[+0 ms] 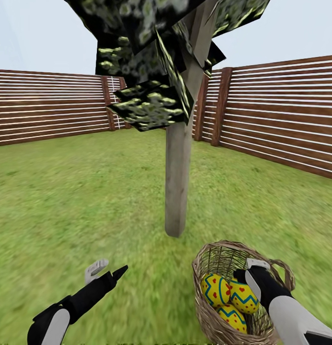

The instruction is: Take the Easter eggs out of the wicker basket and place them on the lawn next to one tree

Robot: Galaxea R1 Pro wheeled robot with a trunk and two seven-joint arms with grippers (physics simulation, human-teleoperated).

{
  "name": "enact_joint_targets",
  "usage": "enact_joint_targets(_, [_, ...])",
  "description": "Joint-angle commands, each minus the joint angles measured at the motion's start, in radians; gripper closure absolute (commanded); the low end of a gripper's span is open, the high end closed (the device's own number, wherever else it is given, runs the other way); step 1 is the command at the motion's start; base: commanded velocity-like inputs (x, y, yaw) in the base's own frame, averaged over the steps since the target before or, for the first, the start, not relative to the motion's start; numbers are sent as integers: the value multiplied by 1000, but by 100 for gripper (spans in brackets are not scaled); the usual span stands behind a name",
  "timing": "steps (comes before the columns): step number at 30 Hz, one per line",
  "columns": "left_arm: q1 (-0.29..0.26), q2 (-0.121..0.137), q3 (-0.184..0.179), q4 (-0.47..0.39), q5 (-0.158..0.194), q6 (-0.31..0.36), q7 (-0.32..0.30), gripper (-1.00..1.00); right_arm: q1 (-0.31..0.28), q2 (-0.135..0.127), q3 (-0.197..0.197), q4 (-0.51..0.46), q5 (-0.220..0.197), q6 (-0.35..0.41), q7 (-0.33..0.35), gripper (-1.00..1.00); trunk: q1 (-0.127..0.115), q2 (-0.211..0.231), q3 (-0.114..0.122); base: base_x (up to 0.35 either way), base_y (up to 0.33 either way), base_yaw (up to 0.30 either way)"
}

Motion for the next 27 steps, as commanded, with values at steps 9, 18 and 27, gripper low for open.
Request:
enact_joint_targets(9, [-1, -1, 3, 6, 1, -3, -3, -100, 0, 1, -2, -2, -1, 5, -2, -100, 4, -3, -36, 0, 0, 0])
enact_joint_targets(18, [-1, -3, 2, 7, -1, -3, -3, -100, 0, 1, -1, -1, -1, 6, -3, -100, 8, -5, -71, 0, 0, 0])
enact_joint_targets(27, [-1, -3, 2, 7, 0, -3, -5, -100, 0, 1, -2, 0, 0, 6, -4, -100, 11, -6, -94, 0, 0, 0])
